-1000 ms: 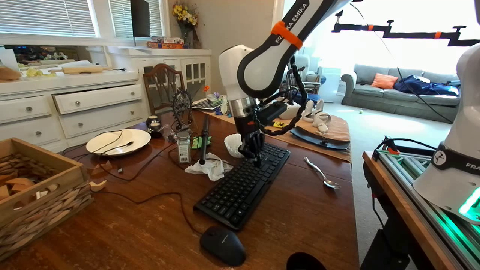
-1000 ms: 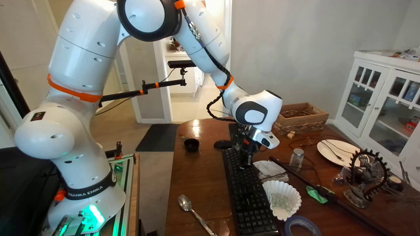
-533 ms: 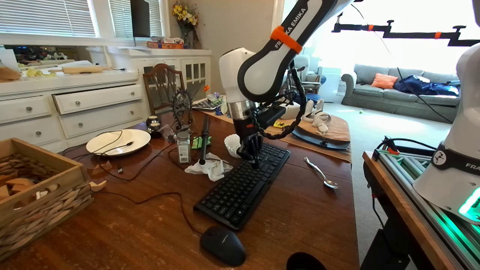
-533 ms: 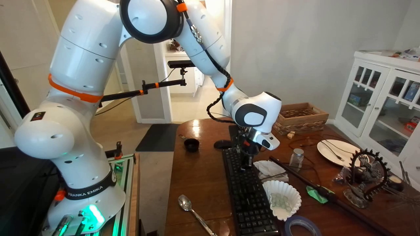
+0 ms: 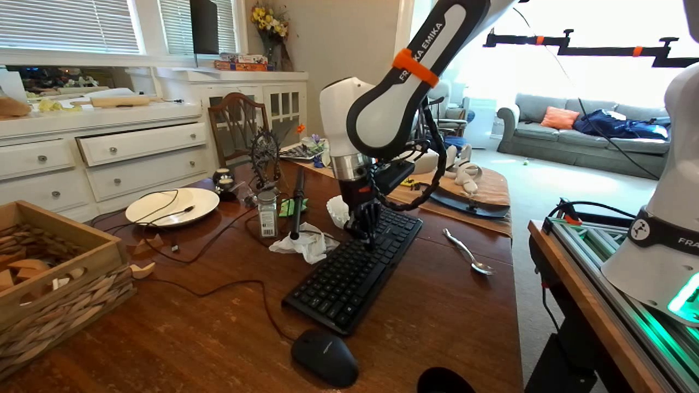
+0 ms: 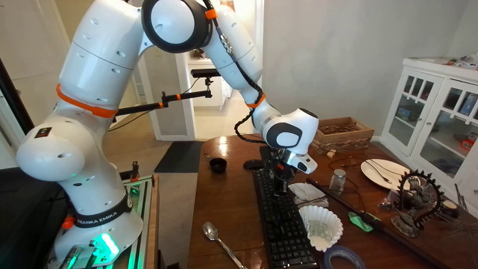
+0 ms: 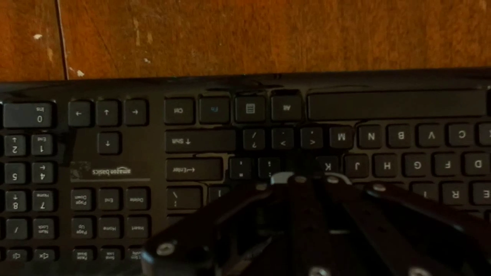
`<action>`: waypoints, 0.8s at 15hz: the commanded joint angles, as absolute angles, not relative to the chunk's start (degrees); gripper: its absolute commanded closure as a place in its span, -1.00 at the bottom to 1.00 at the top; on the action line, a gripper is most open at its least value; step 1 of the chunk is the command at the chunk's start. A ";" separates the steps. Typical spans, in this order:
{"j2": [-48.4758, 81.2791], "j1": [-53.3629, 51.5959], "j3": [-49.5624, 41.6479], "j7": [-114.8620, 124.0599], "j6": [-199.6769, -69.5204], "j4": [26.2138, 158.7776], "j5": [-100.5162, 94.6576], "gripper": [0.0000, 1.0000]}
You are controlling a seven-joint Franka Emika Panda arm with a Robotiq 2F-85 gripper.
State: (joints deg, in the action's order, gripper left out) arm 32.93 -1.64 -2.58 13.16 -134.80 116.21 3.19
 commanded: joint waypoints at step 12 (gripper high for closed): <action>34.20 -1.14 -1.82 12.84 -133.68 115.56 4.34 1.00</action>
State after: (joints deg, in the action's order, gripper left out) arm 33.38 -1.55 -2.01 13.17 -134.73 116.21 3.19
